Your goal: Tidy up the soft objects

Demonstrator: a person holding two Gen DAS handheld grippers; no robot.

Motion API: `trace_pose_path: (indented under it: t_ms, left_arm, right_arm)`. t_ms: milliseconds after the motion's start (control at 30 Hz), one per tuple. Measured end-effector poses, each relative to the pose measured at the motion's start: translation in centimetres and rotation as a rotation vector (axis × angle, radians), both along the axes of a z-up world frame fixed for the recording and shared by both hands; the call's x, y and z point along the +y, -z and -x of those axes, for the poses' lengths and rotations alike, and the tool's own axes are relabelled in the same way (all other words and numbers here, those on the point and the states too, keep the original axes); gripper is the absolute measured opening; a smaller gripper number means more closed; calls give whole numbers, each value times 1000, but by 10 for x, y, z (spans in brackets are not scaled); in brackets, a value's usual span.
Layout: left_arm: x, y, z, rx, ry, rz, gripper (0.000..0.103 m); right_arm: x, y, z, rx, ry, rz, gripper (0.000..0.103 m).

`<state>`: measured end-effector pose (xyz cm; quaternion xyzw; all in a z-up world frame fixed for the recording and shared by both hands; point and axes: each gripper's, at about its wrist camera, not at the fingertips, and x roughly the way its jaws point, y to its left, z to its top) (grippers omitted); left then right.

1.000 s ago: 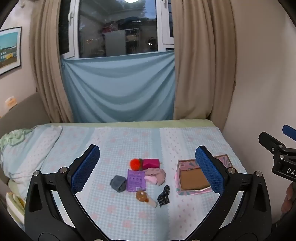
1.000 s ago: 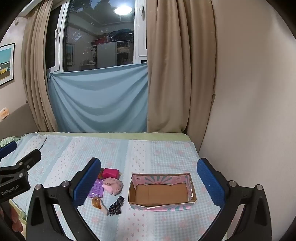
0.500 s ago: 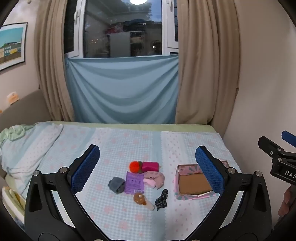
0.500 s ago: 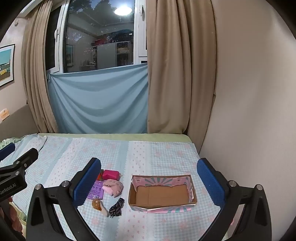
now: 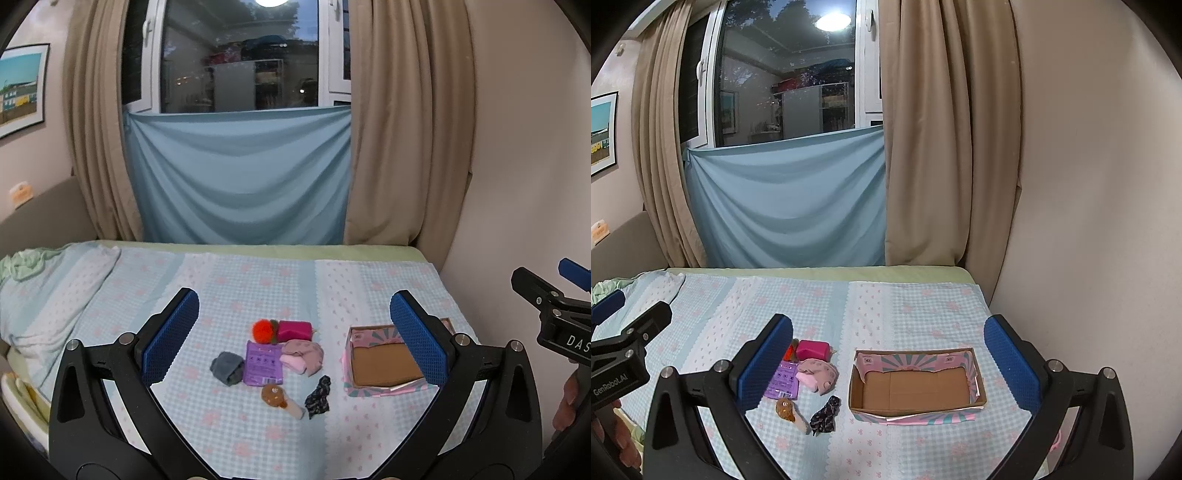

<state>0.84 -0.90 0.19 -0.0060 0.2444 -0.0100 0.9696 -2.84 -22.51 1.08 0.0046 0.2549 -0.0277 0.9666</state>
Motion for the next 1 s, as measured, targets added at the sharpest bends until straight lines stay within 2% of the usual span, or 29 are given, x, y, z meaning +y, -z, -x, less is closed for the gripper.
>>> trace_pose_path:
  t_ms: [1000]
  left_arm:
    - [7,4,-4,10,-4,16,103]
  right_arm:
    - [10,0,3,19,14,-15,103]
